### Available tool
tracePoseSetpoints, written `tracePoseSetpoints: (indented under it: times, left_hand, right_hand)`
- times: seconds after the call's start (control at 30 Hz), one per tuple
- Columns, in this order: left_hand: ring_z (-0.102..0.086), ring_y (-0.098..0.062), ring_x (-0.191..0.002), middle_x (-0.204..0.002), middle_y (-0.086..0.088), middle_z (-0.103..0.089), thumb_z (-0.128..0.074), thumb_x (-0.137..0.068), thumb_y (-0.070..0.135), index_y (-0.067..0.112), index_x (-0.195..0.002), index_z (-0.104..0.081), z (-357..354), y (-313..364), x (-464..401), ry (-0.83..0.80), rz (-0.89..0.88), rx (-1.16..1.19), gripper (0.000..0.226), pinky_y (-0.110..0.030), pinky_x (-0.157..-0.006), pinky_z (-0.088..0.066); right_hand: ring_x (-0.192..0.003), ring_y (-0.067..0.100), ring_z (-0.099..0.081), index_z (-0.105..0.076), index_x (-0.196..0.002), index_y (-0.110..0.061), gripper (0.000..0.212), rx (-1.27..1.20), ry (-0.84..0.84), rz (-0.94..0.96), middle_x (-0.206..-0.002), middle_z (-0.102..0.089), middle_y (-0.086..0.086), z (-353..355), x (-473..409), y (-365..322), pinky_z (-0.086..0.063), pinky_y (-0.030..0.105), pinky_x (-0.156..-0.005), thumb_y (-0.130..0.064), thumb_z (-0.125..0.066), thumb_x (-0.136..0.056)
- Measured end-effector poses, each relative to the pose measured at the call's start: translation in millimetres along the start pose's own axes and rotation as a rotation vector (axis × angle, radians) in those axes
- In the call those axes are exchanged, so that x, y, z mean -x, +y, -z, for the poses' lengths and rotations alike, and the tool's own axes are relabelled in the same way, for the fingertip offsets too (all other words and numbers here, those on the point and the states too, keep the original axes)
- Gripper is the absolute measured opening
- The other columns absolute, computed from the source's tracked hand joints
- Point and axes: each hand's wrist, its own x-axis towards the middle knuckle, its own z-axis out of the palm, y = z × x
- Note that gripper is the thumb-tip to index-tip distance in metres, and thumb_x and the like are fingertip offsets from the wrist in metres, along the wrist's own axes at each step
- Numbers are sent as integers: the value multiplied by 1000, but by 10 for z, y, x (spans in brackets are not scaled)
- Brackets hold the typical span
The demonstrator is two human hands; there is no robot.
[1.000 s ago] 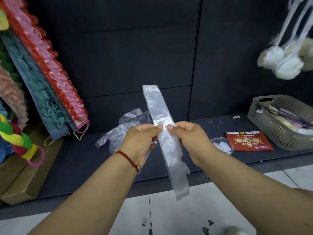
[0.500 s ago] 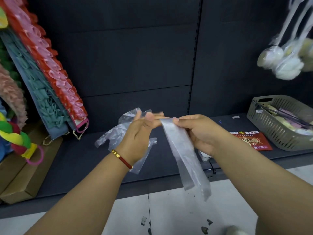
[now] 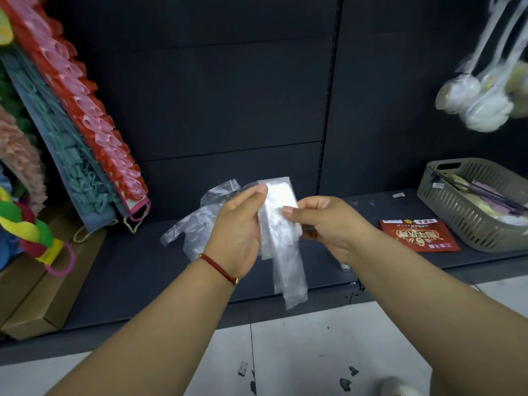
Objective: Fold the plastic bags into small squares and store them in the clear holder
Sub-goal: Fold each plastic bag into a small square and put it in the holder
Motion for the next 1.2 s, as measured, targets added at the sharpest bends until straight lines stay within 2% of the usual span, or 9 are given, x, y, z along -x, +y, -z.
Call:
tracePoseSetpoints:
  times: [0.1,0.2,0.47,0.6,0.73,0.87,0.97,1.1,1.2]
  left_hand:
    - [-66,-29,-83,-86,-15,-70,-60,-88,14,0,-98,-67,-12,-22,0,1,-43,6,18,-47,-82,-56]
    - [-64,-32,-87,-86,-14,-67,-57,-93,9,3,-92,-68,-11,-22,-8,-7,-71,-2,12,-54,-90,-52]
    - [-56,-37,-80,-85,-25,-59,-63,-92,7,-14,-88,-61,30,-53,-57,92,-179,-236,22,-70,-85,-47]
    - [-33,-26,-64,-61,-12,-33,-70,-88,13,-10,-64,-38,49,-16,-64,120,-318,-433,46,-46,-63,-44]
    - [-41,-22,-60,-59,-24,-41,-70,-89,11,-15,-72,-52,65,55,-37,132,-393,-574,36,-41,-57,-47]
    - [-34,-19,-56,-56,-11,-37,-72,-86,11,-15,-68,-47,89,73,-59,154,-422,-647,40,-33,-53,-36]
    - [-51,-22,-59,-62,-15,-56,-70,-88,10,-3,-77,-63,85,66,-55,163,-397,-581,18,-40,-59,-49]
    - [-43,-13,-53,-55,-3,-48,-64,-92,12,11,-89,-57,64,54,-78,238,-352,-554,7,-31,-54,-42]
    - [-56,-15,-61,-69,-6,-59,-64,-93,19,15,-102,-54,48,79,-97,268,-214,-446,14,-38,-64,-54]
  right_hand:
    - [-81,24,-59,-68,-76,-8,18,26,9,14,-82,-69,10,-17,-25,37,-52,39,-91,-20,-81,-75]
    - [-84,23,-63,-69,-78,-4,20,57,0,19,-85,-71,12,-25,-33,64,-48,46,-103,-20,-81,-75]
    - [-78,26,-62,-63,-84,12,32,77,47,115,-93,-67,30,-31,2,61,-51,49,-92,-15,-79,-78]
    - [-77,24,-63,-65,-83,10,30,141,52,175,-90,-67,27,-40,25,60,-54,45,-87,-17,-78,-80]
    - [-73,21,-62,-66,-82,4,25,149,68,211,-85,-68,23,-50,55,56,-55,42,-81,-17,-79,-80]
    - [-70,19,-63,-61,-88,-9,22,88,56,194,-75,-67,10,-71,50,64,-53,31,-72,-11,-80,-77]
    - [-80,25,-68,-63,-101,-5,27,-20,-47,102,-90,-72,19,-90,57,60,-55,34,-78,-6,-77,-79]
    - [-76,24,-64,-65,-87,9,26,96,-55,125,-90,-69,28,-107,61,82,-55,34,-77,-9,-80,-75]
    - [-70,16,-65,-68,-81,1,15,106,-32,144,-78,-72,13,-93,37,76,-54,24,-66,-7,-79,-76]
